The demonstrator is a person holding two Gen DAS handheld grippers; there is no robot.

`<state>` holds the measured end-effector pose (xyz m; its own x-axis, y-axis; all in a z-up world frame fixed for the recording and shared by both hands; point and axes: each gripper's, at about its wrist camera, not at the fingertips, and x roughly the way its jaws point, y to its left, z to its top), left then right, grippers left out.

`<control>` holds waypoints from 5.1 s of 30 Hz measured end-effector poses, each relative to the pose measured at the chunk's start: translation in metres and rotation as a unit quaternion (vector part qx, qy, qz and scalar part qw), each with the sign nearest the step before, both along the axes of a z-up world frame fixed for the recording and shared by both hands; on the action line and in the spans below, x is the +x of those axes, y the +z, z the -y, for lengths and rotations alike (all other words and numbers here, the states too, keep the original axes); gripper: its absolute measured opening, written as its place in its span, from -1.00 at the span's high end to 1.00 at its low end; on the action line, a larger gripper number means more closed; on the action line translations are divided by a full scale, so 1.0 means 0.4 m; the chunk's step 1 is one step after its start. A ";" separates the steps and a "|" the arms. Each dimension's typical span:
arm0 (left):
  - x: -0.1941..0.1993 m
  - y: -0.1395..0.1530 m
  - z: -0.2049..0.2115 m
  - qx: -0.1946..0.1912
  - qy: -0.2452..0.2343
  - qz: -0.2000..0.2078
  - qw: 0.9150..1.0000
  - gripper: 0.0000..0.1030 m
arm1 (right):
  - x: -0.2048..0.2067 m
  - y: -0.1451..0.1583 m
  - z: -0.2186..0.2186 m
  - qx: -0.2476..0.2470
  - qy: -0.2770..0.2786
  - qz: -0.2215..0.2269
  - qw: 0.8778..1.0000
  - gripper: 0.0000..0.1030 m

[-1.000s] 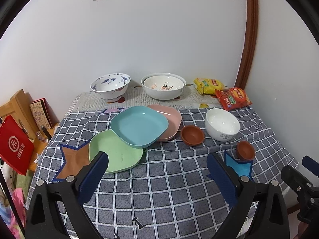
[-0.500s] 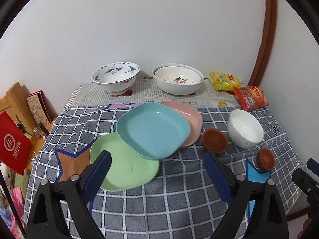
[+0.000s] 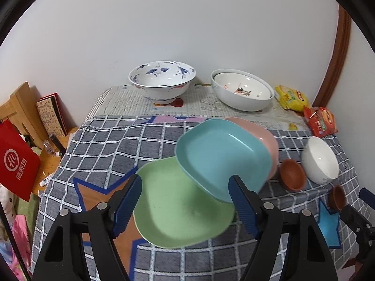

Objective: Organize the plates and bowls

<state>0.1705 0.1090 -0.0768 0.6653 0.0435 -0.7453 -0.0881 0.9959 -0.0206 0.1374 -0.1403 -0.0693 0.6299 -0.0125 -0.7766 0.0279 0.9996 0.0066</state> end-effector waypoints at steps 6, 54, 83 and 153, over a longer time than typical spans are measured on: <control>0.035 -0.026 -0.023 -0.004 0.001 -0.011 1.000 -0.23 | 0.059 -0.027 -0.053 -0.002 0.023 -0.011 1.000 -0.72; 0.202 -0.134 -0.023 -0.048 -0.008 -0.043 0.998 0.67 | 0.372 -0.227 -0.111 0.094 0.071 -0.059 0.991 0.78; -0.090 0.034 -0.010 -0.055 -0.037 0.019 0.998 0.68 | 0.047 -0.031 -0.132 0.124 0.028 -0.003 0.992 0.78; -0.030 -0.129 -0.180 -0.073 0.006 -0.047 0.996 0.68 | 0.113 -0.179 -0.285 0.121 0.052 -0.071 0.989 0.78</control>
<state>0.1585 0.1809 -0.1285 0.5917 -0.0631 -0.8037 -0.1087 0.9816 -0.1571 0.1827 -0.0264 -0.1409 0.5018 0.2434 -0.8301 -0.0579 0.9669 0.2485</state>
